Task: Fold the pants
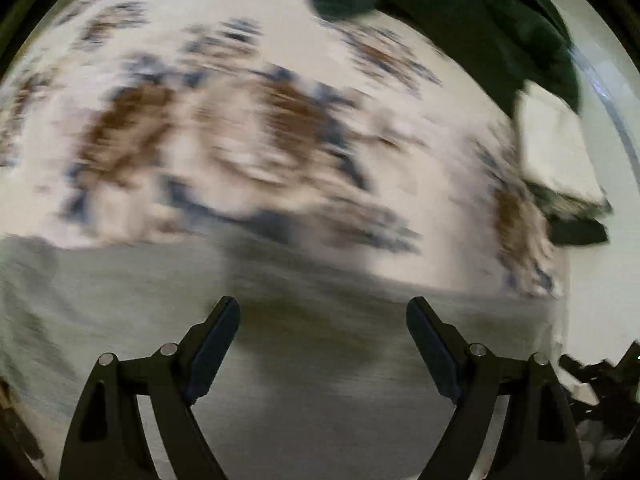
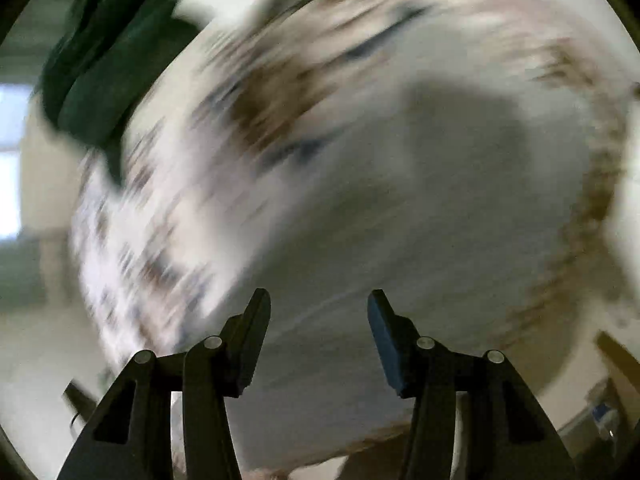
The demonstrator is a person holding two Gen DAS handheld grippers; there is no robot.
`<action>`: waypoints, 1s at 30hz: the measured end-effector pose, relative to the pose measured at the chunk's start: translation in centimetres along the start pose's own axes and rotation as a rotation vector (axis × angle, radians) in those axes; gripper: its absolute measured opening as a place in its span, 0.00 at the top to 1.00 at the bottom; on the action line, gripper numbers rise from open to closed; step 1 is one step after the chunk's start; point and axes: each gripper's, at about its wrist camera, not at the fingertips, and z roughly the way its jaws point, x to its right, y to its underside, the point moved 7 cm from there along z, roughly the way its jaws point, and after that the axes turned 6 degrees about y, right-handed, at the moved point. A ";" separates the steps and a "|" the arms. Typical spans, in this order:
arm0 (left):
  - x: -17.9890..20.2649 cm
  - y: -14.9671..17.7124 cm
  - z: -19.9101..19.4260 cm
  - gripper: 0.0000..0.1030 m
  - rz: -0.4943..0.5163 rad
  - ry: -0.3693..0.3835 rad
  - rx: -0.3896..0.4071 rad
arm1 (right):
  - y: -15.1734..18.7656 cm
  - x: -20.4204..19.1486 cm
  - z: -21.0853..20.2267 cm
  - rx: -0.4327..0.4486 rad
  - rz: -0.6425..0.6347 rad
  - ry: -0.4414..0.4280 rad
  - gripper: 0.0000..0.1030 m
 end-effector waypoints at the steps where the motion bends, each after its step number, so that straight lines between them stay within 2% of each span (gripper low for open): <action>1: 2.1 0.4 1.4 0.18 0.013 0.023 -0.018 | -1.5 2.6 -0.8 0.031 0.028 0.019 0.48; 3: 6.3 1.6 4.3 0.18 0.056 0.063 -0.057 | -5.0 9.1 -1.8 0.073 0.110 0.070 0.47; 5: 9.8 3.3 7.1 0.18 0.092 0.096 -0.110 | -7.3 13.4 -1.1 0.074 0.170 0.045 0.45; 7: 11.9 5.0 9.9 0.18 0.127 0.087 -0.178 | -8.9 17.1 0.1 0.047 0.230 0.003 0.45; 8: 12.7 6.0 11.6 0.18 0.128 0.093 -0.220 | -8.9 17.3 1.6 0.025 0.238 -0.041 0.41; 10: 12.6 7.0 13.8 0.18 0.128 0.046 -0.255 | -9.5 18.7 3.8 -0.016 0.263 -0.125 0.33; 11: 12.4 7.4 14.6 0.18 0.137 0.018 -0.260 | -9.6 18.9 4.9 -0.022 0.260 -0.181 0.24; 13: 12.1 7.4 15.8 0.12 0.143 0.009 -0.254 | -10.0 19.0 6.9 -0.014 0.254 -0.221 0.22; 14: 12.2 7.3 16.1 0.02 0.142 0.025 -0.250 | -10.2 18.7 7.9 -0.007 0.255 -0.241 0.21; 15: 12.4 7.2 16.3 0.00 0.139 0.043 -0.249 | -10.3 18.7 8.6 0.001 0.265 -0.262 0.20; 17: 12.7 7.1 16.9 0.00 0.156 0.007 -0.252 | -9.7 16.9 9.3 0.040 0.278 -0.311 0.20; 19: 12.7 7.3 17.4 0.00 0.185 -0.034 -0.253 | -9.9 16.1 8.5 0.098 0.258 -0.393 0.29; 20: 12.8 7.4 17.5 0.00 0.192 -0.054 -0.246 | -9.8 15.4 8.1 0.116 0.242 -0.438 0.49; 21: 12.9 7.4 17.6 0.00 0.195 -0.072 -0.235 | -9.9 15.0 7.8 0.118 0.218 -0.465 0.55; 23: 13.1 7.6 17.6 0.00 0.200 -0.095 -0.203 | -10.2 14.4 7.6 0.116 0.181 -0.487 0.55; 25: 13.1 7.7 17.7 0.00 0.197 -0.108 -0.182 | -10.4 14.0 9.3 0.054 0.160 -0.445 0.51; 26: 13.1 7.7 17.7 0.00 0.193 -0.113 -0.172 | -10.4 13.9 10.3 0.023 0.172 -0.452 0.46; 28: 13.2 7.9 17.5 0.00 0.185 -0.121 -0.159 | -10.5 13.8 11.3 -0.009 0.183 -0.475 0.46; 29: 13.4 8.0 17.6 0.00 0.188 -0.121 -0.163 | -10.5 13.7 10.9 -0.003 0.169 -0.475 0.51; 30: 13.6 8.0 17.6 0.00 0.190 -0.118 -0.178 | -10.8 13.2 10.7 0.019 0.151 -0.463 0.81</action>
